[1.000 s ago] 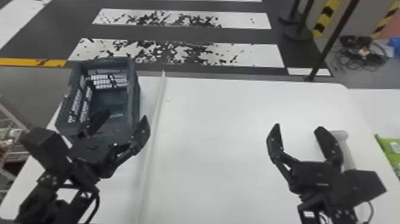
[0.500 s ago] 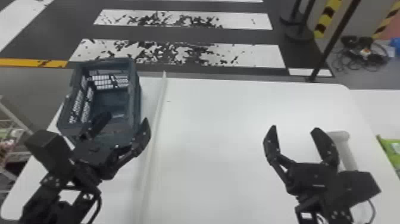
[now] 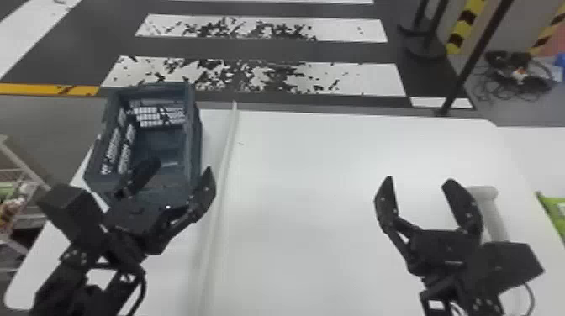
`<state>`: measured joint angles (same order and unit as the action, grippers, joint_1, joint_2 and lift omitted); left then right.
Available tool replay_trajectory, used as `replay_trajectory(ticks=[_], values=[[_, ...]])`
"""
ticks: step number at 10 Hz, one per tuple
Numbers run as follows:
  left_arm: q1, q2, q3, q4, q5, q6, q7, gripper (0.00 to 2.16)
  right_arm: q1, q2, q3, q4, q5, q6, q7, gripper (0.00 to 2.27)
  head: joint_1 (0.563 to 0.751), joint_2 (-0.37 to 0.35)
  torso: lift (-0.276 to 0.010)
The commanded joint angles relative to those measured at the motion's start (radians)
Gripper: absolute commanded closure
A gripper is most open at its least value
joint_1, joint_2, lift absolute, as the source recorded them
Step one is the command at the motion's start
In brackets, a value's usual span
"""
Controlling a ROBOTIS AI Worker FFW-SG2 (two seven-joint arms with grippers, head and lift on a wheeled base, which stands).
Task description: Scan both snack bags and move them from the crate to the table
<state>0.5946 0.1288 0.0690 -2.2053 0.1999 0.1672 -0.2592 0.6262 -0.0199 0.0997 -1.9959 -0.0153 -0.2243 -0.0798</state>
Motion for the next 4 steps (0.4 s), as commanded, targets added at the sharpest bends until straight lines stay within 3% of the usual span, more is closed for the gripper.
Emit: replay_trajectory(ticks=[1, 4], values=[[0.005, 0.000, 0.000, -0.004, 0.000, 0.001, 0.000, 0.09, 0.004, 0.000, 0.002, -0.009, 0.000, 0.003, 0.000, 0.07, 0.695, 0.016, -0.088], [0.007, 0.002, 0.000, -0.005, 0.000, 0.001, 0.000, 0.09, 0.006, -0.002, 0.006, -0.011, 0.000, 0.003, 0.000, 0.07, 0.695, 0.017, -0.088]])
